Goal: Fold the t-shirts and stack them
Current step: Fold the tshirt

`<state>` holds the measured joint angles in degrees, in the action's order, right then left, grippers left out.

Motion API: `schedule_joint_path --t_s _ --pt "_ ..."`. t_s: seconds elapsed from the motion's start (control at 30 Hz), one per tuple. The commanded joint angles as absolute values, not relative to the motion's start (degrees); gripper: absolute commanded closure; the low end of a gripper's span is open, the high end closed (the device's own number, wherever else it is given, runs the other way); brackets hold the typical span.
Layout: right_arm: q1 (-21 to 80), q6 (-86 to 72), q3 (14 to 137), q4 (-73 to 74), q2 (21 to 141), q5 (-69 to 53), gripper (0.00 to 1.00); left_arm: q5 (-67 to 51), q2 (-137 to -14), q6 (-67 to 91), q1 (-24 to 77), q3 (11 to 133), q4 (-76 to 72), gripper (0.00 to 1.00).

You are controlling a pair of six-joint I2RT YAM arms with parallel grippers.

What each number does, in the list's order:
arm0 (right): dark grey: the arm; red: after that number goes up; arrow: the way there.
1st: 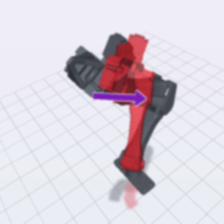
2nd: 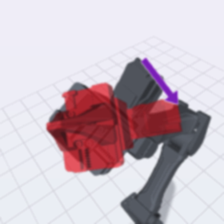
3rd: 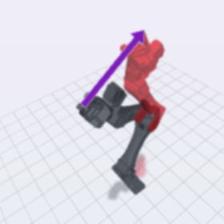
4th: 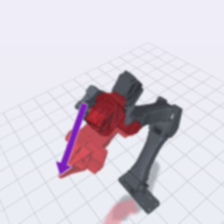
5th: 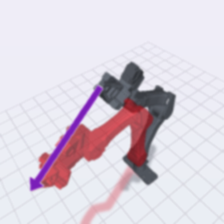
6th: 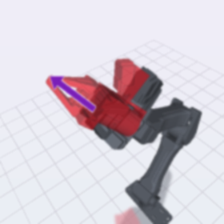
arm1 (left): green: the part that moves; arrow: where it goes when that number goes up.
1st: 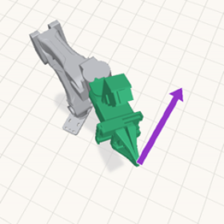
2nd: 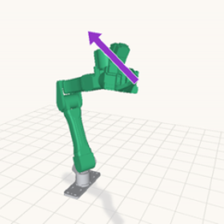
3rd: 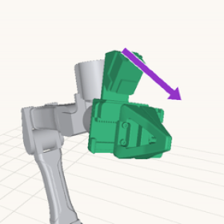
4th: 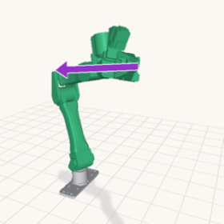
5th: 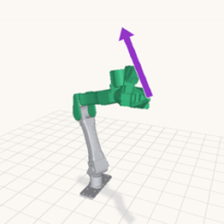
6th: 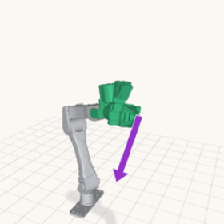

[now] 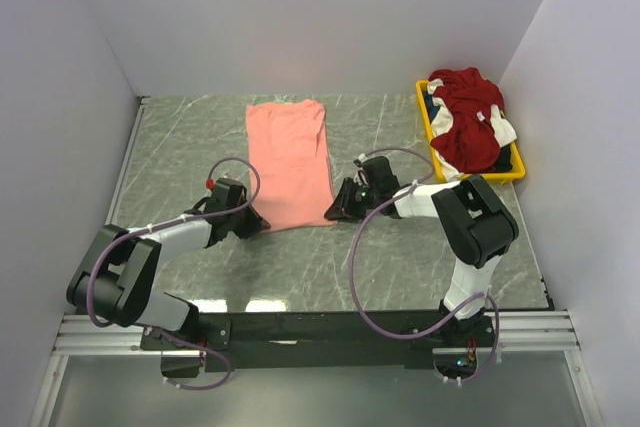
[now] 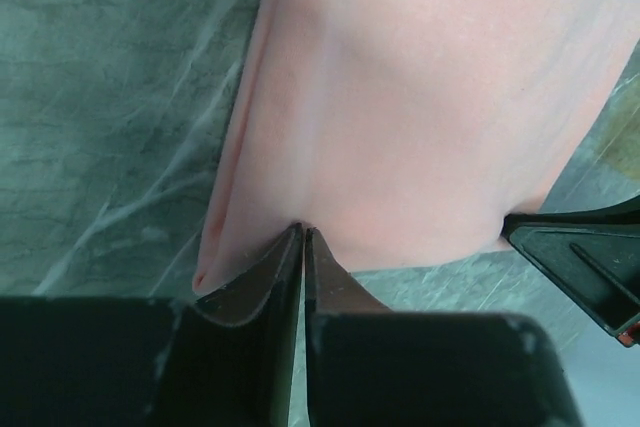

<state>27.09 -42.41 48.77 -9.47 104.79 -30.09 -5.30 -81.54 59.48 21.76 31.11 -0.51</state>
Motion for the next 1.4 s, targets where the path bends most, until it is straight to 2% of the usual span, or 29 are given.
schedule_joint_path --t_s 0.0,0.3,0.53,0.67,1.03,1.37 --pt "26.2 -40.52 45.44 -6.07 103.63 -26.02 0.72 -4.31 -79.2 58.63 21.45 29.88 1.23 0.88" --pt "24.7 -38.41 43.42 -2.11 95.37 -23.56 0.71 -2.55 -70.76 55.99 19.51 32.96 9.49 0.76" --pt "24.7 -36.56 42.36 1.04 89.65 -20.92 0.57 -5.96 -66.98 56.25 19.6 29.89 8.27 0.6" --pt "24.7 -36.74 41.75 0.09 90.44 -21.27 0.55 -7.82 -67.41 57.21 19.95 26.99 5.28 0.56" --pt "26.37 -37.88 42.63 -2.63 95.18 -21.18 0.55 -4.57 -72.77 60.73 23.9 25.84 1.59 0.55" --pt "27.07 -38.5 42.45 -3.95 96.94 -21.18 0.55 -0.18 -73.65 63.19 24.08 23.91 0.97 0.64"
